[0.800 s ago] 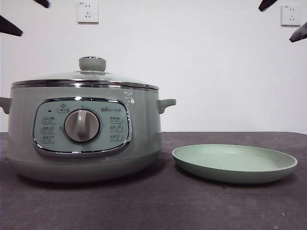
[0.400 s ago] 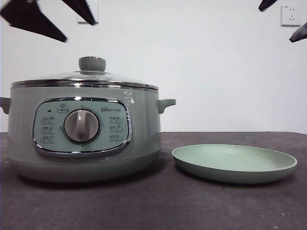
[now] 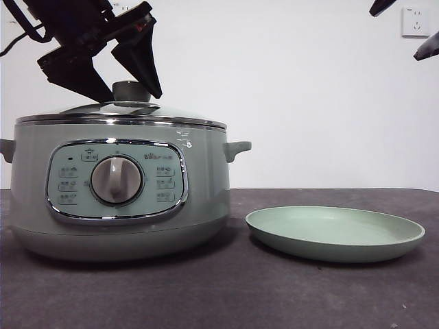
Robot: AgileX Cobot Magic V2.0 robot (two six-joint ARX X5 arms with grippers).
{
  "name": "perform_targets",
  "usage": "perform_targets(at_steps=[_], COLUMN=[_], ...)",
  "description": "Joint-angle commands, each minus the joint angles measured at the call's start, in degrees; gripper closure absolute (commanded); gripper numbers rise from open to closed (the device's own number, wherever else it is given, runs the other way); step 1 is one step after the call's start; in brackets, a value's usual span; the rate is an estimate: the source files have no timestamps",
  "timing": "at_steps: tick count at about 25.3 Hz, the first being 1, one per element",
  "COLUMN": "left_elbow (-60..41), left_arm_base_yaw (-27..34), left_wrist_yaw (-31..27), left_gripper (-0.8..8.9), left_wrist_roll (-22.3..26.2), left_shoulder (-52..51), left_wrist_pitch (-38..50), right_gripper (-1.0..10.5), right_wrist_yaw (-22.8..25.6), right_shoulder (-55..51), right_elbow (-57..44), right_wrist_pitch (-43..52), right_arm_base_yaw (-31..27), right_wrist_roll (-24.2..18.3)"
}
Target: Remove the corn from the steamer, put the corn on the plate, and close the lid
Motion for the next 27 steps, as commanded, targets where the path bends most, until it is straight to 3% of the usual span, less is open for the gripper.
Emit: perform_targets(at_steps=[1, 2, 11, 16, 18, 23, 27], left_elbow=[-0.24, -0.24, 1.14, 1.73, 1.73, 1.73, 1.73], left_arm_base_yaw=[-0.24, -0.22, 1.07, 1.36, 1.36, 1.36, 1.36], left_wrist_yaw=[-0.02, -0.02, -1.64, -8.11, -9.31, -16.59, -20.76], left_gripper=[6.94, 8.15, 8.22, 8.22, 8.22, 8.22, 8.22], left_wrist_roll=[0.83, 1.81, 2.54, 1.92, 1.92, 2.01, 2.27], left_shoulder=[0.13, 0.13, -4.00, -14.51, -19.06, -30.21, -35.34], left_wrist_pitch=[-0.11, -0.74, -0.63, 0.42, 0.35, -1.38, -4.07], right_gripper=[5.4, 5.4, 5.4, 5.4, 5.4, 5.4, 5.4], right_wrist_yaw=[0.07, 0.07, -0.13, 0.24, 2.99, 8.63, 13.92], right_shoulder=[-0.02, -0.04, 0.22, 4.44, 7.85, 21.44, 30.32], right_elbow=[0.04, 0.04, 0.04, 0.11, 0.92, 11.39, 20.87], right_wrist_pitch=[0.28, 0.28, 1.40, 9.16, 11.08, 8.94, 3.96], right_arm_base_yaw=[-0.11, -0.11, 2.62, 12.96, 17.84, 28.92, 33.51], right_wrist_roll=[0.35, 0.37, 2.36, 7.52, 8.76, 7.15, 4.09])
